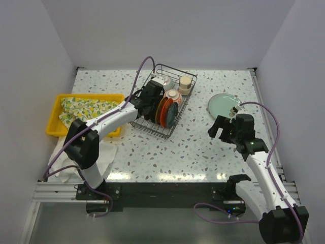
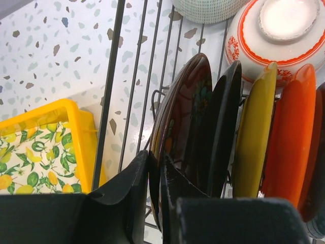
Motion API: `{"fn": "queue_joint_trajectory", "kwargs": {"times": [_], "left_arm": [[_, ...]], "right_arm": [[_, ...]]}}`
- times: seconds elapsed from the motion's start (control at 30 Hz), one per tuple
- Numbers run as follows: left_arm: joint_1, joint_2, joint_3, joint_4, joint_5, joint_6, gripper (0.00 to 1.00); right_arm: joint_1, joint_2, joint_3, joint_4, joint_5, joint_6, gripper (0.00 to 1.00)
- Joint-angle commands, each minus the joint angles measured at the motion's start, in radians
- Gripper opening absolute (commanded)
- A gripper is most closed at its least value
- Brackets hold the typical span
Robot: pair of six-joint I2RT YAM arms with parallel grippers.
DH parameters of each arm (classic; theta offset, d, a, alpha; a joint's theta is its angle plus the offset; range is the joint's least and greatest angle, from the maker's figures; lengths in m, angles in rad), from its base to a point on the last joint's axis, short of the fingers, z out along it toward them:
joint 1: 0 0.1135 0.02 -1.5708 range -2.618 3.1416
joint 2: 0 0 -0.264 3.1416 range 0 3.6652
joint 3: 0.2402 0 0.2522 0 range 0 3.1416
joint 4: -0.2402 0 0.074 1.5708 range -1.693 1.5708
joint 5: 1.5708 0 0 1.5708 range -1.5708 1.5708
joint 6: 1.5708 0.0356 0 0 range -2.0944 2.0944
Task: Unload the mixed dishes from the dish rack
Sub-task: Pick up the plate from the dish rack, then place the plate on the plate.
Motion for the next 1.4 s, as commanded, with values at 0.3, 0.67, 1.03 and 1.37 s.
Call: {"fn": "queue_joint_trajectory", "kwargs": {"times": [0.3,0.67,1.03,1.37], "left_arm": [[-0.025,-0.173,0.058,0.034,-0.124,0.047,0.0],[-0.025,-0.282,0.049,0.01,-0.164,0.065,0.0],[0.032,-0.415,0.011,0.03,-0.009,-0.088,0.0],[0.06,-0.481,-0.095,0.175,0.394,-0.286,0.0]], "right_arm": [[0.005,-0.041,0.003,0.001,-0.042,-0.013,0.98],[0.005,-0.025,0.035,0.053,-0.146,-0.006,0.98],[0.005,0.034,0.041,0.297,-0.392,0.133,0.97],[0.014,0.081,0.034,0.529,-0.522,0.297,0.98]]}}
